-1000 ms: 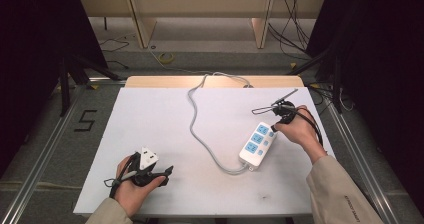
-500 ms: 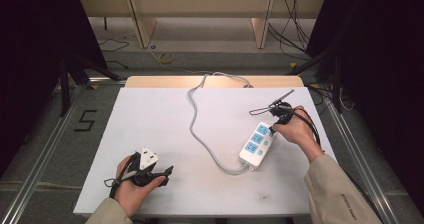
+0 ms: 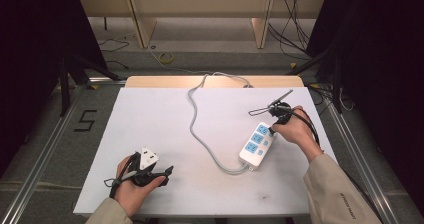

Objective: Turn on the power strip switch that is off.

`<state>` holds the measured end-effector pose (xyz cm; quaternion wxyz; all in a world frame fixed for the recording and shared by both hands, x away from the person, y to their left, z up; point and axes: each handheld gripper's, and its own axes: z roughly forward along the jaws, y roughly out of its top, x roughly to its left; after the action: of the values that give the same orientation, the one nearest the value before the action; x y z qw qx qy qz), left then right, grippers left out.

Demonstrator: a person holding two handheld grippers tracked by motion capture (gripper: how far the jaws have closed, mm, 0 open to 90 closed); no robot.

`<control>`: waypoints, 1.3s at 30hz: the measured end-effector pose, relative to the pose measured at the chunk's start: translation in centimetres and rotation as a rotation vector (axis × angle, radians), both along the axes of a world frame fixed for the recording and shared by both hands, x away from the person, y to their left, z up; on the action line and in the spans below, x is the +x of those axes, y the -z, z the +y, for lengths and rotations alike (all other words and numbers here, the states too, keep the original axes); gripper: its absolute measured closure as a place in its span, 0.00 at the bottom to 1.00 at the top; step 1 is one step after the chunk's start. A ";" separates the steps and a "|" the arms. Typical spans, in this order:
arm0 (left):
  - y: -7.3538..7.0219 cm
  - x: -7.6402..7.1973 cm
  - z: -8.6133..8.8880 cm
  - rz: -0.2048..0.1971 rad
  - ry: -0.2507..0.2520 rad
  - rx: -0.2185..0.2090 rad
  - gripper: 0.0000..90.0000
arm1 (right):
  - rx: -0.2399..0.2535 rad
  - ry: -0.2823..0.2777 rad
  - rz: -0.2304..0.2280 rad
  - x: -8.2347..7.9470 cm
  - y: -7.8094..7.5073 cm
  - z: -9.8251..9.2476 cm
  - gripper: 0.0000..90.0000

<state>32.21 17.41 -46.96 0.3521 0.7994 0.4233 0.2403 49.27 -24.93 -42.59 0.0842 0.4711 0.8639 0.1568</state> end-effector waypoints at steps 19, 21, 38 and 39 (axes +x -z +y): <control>0.0 0.0 -0.1 -0.001 0.001 0.000 0.29 | -0.011 0.001 0.011 0.0 0.2 0.1 1.00; 0.0 0.0 -0.1 -0.001 0.001 0.000 0.29 | -0.009 0.003 0.012 0.0 0.2 0.1 1.00; 0.0 -0.1 -0.2 -0.004 0.004 0.001 0.29 | -0.027 -0.007 0.010 0.0 0.2 0.2 1.00; 0.0 -0.1 -0.2 -0.004 0.004 0.001 0.29 | -0.028 -0.007 0.004 0.0 0.3 0.3 1.00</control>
<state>32.13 17.19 -46.94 0.3530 0.8000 0.4207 0.2417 49.28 -24.67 -42.86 0.0884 0.4670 0.8679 0.1440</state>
